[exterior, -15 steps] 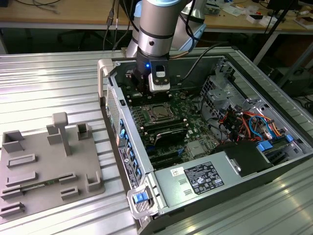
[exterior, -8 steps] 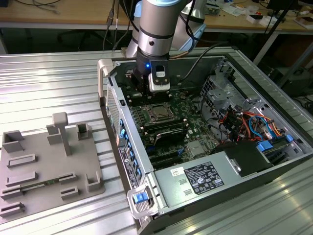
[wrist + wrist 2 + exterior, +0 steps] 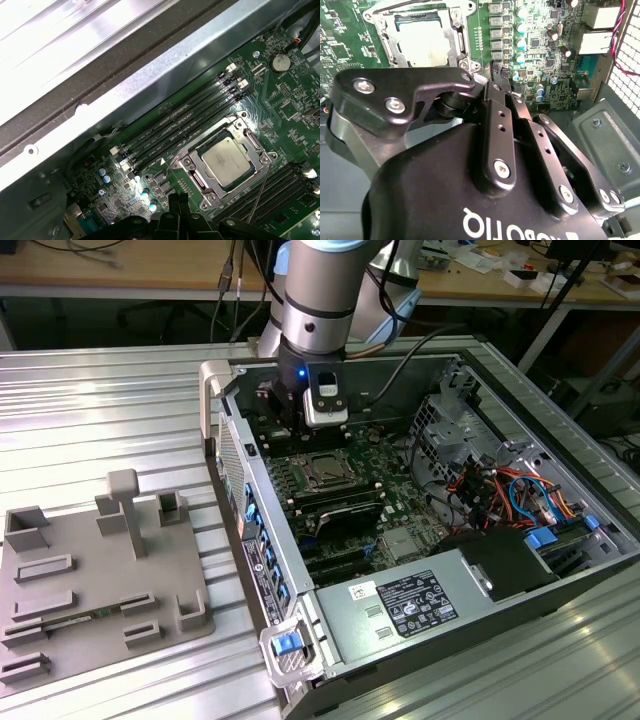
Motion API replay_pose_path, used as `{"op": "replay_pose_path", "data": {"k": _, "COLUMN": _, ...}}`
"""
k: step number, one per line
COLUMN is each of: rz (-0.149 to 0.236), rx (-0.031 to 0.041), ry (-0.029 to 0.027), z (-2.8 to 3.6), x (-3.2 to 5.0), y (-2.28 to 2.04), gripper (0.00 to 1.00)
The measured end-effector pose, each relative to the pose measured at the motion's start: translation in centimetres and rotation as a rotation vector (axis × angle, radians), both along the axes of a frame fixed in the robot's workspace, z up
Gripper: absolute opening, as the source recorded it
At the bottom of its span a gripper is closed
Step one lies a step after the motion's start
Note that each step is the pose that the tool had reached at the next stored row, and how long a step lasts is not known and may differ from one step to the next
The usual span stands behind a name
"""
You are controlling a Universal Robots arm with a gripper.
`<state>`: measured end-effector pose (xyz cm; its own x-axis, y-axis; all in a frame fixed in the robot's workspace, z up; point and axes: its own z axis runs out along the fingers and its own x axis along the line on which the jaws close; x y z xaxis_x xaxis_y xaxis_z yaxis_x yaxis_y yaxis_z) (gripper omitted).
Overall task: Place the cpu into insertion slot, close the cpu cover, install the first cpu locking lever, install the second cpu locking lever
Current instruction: 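Install the first cpu locking lever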
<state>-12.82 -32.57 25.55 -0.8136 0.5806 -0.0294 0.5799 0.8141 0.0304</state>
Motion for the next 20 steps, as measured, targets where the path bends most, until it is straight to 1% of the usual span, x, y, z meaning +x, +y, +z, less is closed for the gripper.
{"op": "replay_pose_path", "data": {"k": 3, "rz": 0.009, "rx": 0.0, "ry": 0.0, "z": -0.02, "x": -0.06, "y": 0.11, "gripper": 0.11}}
{"op": "replay_pose_path", "data": {"k": 4, "rz": 0.017, "rx": 0.0, "ry": 0.0, "z": -0.03, "x": -0.07, "y": 0.11, "gripper": 0.11}}
{"op": "replay_pose_path", "data": {"k": 6, "rz": 0.056, "rx": 0.0008, "ry": 0.0, "z": -0.06, "x": -0.2, "y": 0.12, "gripper": 0.11}}
{"op": "replay_pose_path", "data": {"k": 9, "rz": 0.076, "rx": 0.0051, "ry": 0.0, "z": -0.09, "x": -0.43, "y": 0.14, "gripper": 0.11}}
{"op": "replay_pose_path", "data": {"k": 11, "rz": 0.096, "rx": 0.0053, "ry": 0.0002, "z": -0.11, "x": -0.5, "y": 0.16, "gripper": 0.11}}
{"op": "replay_pose_path", "data": {"k": 13, "rz": 0.101, "rx": 0.0054, "ry": 0.0004, "z": -0.13, "x": -0.52, "y": 0.22, "gripper": 0.11}}
{"op": "replay_pose_path", "data": {"k": 18, "rz": 0.101, "rx": 0.0055, "ry": 0.0003, "z": -0.19, "x": -0.51, "y": 0.58, "gripper": 0.11}}
{"op": "replay_pose_path", "data": {"k": 20, "rz": 0.101, "rx": 0.0055, "ry": 0.0003, "z": -0.19, "x": -0.51, "y": 0.62, "gripper": 0.11}}
